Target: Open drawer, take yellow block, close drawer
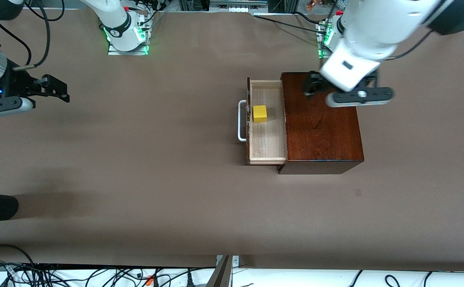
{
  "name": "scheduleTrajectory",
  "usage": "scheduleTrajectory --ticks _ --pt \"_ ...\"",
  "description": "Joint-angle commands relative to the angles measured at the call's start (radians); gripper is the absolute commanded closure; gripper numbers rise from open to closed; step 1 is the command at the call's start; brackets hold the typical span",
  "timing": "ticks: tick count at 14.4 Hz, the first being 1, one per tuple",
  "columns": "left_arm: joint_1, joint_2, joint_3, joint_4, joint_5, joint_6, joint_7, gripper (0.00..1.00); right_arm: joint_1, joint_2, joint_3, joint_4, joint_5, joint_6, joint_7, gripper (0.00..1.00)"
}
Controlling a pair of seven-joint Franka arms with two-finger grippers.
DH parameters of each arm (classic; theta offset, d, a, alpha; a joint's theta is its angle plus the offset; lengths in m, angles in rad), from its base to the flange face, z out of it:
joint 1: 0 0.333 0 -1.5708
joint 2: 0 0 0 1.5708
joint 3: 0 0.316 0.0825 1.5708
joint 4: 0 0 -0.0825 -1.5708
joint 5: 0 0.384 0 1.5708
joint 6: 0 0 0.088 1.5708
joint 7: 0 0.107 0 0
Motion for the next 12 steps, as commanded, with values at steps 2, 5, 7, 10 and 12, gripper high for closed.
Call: scheduleTrajectory --ticks 2,5,7,10,12 --pt "-0.005 -0.090 0.186 -0.063 -0.097 -0.044 0.225 0.00 0.050 0.006 0.011 0.022 -0.005 -0.006 0.003 0.00" --pt "-0.047 -0.150 0.364 -0.125 -0.109 -0.053 0.390 0.00 0.075 0.006 0.012 0.024 0.007 -0.006 -0.006 0.00" --pt "-0.089 -0.173 0.471 -0.163 -0.120 -0.049 0.452 0.00 0.127 0.007 0.029 0.024 -0.005 -0.003 0.004 0.00" --pt "-0.085 -0.172 0.489 -0.185 -0.113 -0.017 0.462 0.00 0.196 0.018 0.031 0.024 -0.043 0.012 0.003 0.00" --pt "-0.079 -0.173 0.483 -0.217 -0.105 0.020 0.462 0.00 0.237 0.026 0.031 0.024 -0.056 0.014 -0.003 0.00"
